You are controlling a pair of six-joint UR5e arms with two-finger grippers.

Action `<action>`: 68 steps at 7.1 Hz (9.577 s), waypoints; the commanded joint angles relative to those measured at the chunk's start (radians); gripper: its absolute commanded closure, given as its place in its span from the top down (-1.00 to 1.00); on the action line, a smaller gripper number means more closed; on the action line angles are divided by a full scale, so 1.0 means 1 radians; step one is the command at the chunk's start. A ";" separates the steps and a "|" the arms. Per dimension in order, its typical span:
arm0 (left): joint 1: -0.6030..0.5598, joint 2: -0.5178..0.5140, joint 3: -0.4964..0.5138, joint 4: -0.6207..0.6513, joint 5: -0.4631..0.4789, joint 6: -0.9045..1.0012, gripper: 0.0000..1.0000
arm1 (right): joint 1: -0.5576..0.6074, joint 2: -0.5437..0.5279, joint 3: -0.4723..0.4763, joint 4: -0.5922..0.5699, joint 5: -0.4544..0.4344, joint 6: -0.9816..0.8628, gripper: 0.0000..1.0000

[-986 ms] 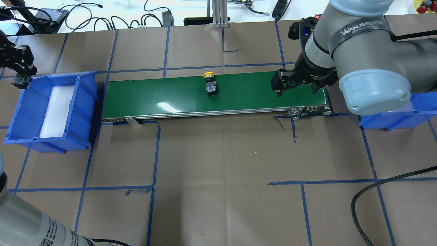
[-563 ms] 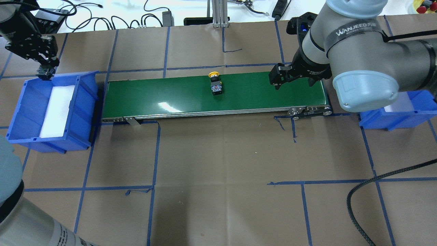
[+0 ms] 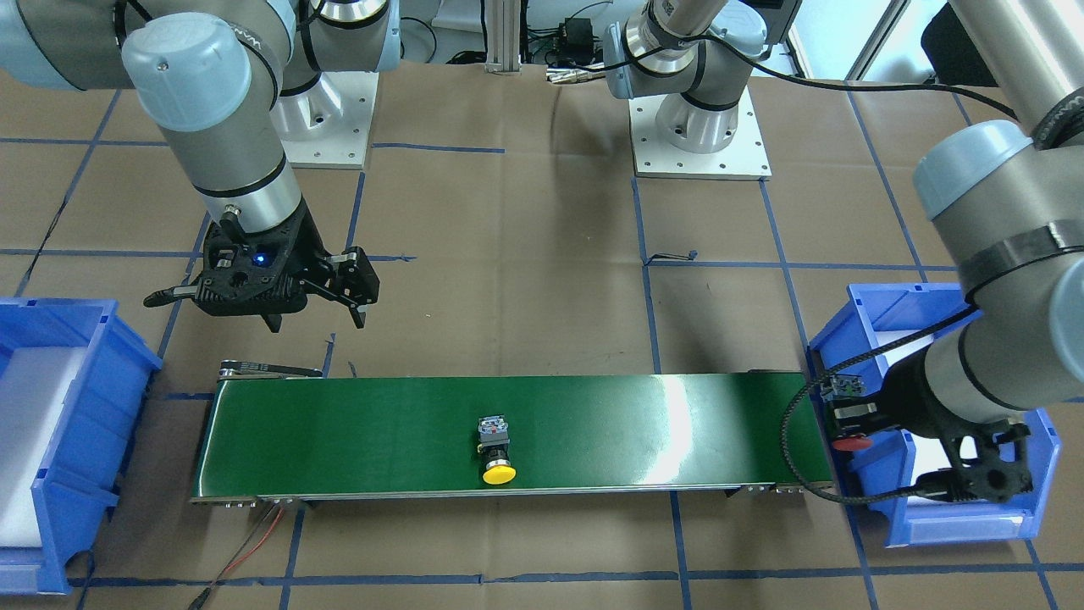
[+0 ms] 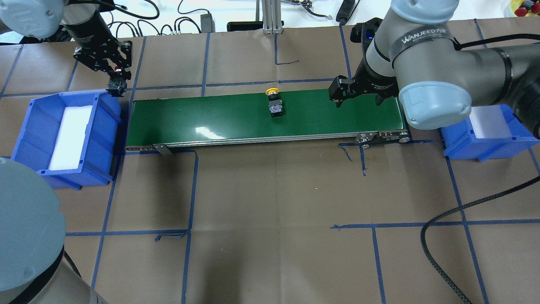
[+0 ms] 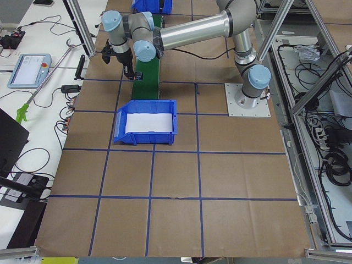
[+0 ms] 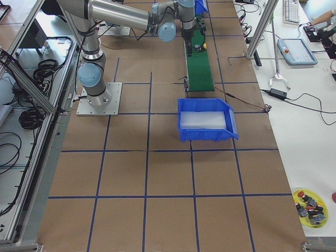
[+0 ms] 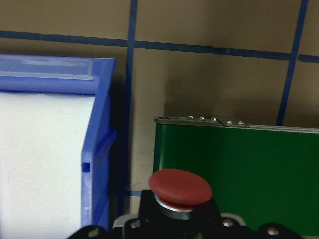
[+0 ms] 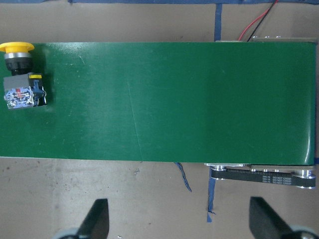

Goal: Transport two buttons from left to right
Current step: 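Place the red button on the conveyor while the right gripper descends, then grasp the yellow button with the right gripper and lift it, then lower the yellow button into the far blue bin and open the right gripper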

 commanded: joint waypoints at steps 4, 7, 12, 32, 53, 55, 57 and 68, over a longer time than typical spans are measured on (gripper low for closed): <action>-0.026 -0.007 -0.224 0.284 -0.005 -0.065 -0.97 | -0.002 0.022 -0.005 -0.015 0.002 0.015 0.99; -0.037 -0.014 -0.245 0.302 0.000 -0.068 -0.82 | -0.002 0.085 -0.011 -0.087 0.017 0.015 0.99; -0.036 0.023 -0.272 0.318 -0.016 -0.146 0.99 | -0.002 0.085 -0.013 -0.086 0.026 0.017 0.99; -0.149 0.330 -0.195 0.012 0.004 -0.062 1.00 | -0.002 0.391 -0.213 0.089 -0.048 0.015 -0.41; -0.144 0.350 -0.192 -0.023 -0.005 -0.053 1.00 | -0.651 0.283 0.004 -0.014 -0.052 -0.687 -0.93; -0.144 0.350 -0.192 -0.023 -0.006 -0.053 1.00 | -0.651 0.288 -0.005 -0.014 -0.046 -0.686 -0.09; -0.144 0.350 -0.193 -0.023 -0.006 -0.053 1.00 | -0.651 0.283 -0.008 -0.014 -0.020 -0.681 0.63; -0.144 0.350 -0.190 -0.021 -0.009 -0.056 1.00 | -0.374 0.088 -0.344 0.353 -0.041 -0.372 0.99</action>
